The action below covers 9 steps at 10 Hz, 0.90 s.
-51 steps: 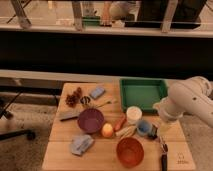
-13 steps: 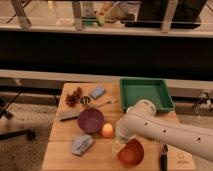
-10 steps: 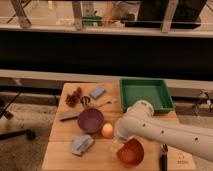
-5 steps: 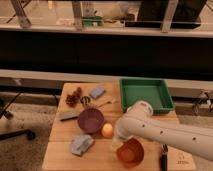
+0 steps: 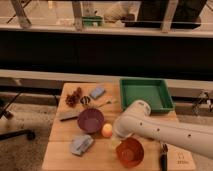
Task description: Place apple in tray
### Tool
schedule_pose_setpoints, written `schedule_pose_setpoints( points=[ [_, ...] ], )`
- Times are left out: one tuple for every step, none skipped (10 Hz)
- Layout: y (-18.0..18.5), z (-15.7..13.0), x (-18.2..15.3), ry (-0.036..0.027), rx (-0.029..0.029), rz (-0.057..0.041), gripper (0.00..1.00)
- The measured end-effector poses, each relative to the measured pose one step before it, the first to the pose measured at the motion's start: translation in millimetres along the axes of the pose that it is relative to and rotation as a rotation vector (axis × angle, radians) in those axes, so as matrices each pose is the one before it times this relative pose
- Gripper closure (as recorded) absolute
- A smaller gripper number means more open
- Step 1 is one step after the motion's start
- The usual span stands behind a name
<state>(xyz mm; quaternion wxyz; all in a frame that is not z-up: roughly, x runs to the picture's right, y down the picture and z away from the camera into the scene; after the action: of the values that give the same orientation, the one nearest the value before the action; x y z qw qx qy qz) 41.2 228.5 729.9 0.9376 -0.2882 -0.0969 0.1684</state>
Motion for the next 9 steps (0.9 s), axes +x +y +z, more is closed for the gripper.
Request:
schedule_pose_setpoints(
  points=[
    [-0.57, 2.19, -2.01, -0.00096, -0.00283, -0.00316, 0.20],
    [-0.21, 2.74, -2.64, -0.00176, -0.00408, -0.00414, 0.20],
    [0.31, 2.23, -2.81, -0.00212, -0.00269, -0.00519, 0.20],
    [0.63, 2.76, -2.78, -0.00354, -0.00265, -0.00482, 0.20],
    [0.21, 2.79, -2.02, -0.00252, -0.00137, -0.00387, 0.20],
    [-0.94, 2.86, -1.16, -0.00256, 0.00056, -0.00160, 0.20],
    [-2.76, 2.81, 0.12, -0.00061, 0.00324, 0.00021, 0.20],
    [-1.58, 2.39, 0.49, 0.00004, 0.00022, 0.00292, 0.20],
    [-2.84, 4.13, -0.13, 0.00107, 0.00139, 0.00005, 0.20]
  ],
)
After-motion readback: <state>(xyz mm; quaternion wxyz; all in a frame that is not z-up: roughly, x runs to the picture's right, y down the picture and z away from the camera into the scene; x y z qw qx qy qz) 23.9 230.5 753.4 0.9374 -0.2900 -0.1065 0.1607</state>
